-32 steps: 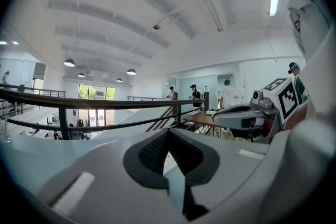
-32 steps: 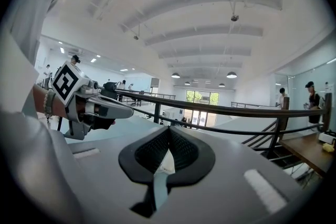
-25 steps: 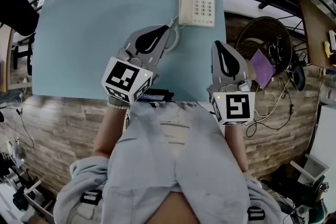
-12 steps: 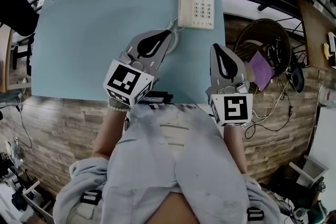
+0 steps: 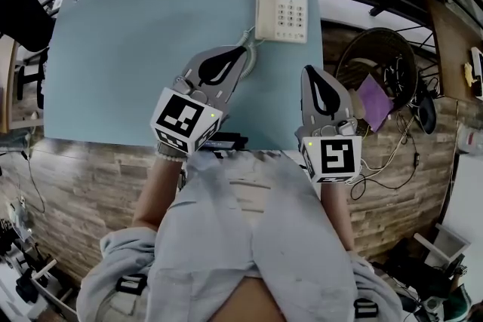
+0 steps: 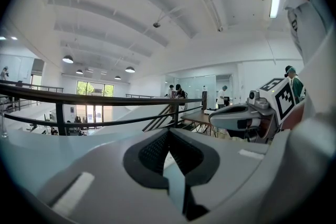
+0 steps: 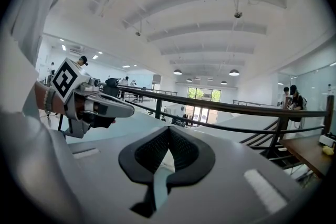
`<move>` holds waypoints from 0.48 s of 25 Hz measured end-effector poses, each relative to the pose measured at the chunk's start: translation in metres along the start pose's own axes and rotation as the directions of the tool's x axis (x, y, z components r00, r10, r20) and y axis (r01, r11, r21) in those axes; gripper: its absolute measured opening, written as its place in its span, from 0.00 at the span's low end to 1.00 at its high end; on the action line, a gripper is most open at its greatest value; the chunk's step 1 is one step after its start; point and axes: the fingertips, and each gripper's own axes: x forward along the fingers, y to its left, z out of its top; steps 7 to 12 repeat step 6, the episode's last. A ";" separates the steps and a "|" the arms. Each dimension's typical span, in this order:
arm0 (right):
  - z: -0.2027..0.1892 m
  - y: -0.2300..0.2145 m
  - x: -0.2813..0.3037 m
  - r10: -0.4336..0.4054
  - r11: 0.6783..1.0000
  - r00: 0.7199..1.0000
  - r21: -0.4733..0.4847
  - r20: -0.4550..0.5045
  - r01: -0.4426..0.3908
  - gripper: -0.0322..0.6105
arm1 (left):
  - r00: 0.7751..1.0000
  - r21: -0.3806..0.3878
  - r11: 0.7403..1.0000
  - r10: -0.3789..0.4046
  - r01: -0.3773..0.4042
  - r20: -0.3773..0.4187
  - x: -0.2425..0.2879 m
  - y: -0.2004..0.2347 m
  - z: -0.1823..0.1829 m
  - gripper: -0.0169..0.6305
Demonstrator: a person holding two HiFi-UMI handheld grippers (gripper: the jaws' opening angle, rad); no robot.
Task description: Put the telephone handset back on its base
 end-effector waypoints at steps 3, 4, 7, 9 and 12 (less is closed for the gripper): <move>-0.001 0.000 0.001 0.001 1.000 1.000 0.002 0.002 -0.001 0.06 | 1.000 -0.002 1.000 -0.002 0.002 -0.004 0.000 -0.001 -0.001 0.03; 0.000 0.001 0.001 0.004 1.000 1.000 -0.001 -0.002 -0.004 0.06 | 1.000 -0.002 1.000 -0.003 0.003 -0.005 0.000 -0.001 -0.002 0.03; 0.001 0.002 0.001 0.008 1.000 1.000 -0.008 -0.011 -0.009 0.06 | 1.000 -0.004 1.000 -0.003 0.003 -0.007 0.001 -0.001 -0.002 0.03; 0.001 0.002 0.001 0.008 1.000 1.000 -0.008 -0.011 -0.009 0.06 | 1.000 -0.004 1.000 -0.003 0.003 -0.007 0.001 -0.001 -0.002 0.03; 0.001 0.002 0.001 0.008 1.000 1.000 -0.008 -0.011 -0.009 0.06 | 1.000 -0.004 1.000 -0.003 0.003 -0.007 0.001 -0.001 -0.002 0.03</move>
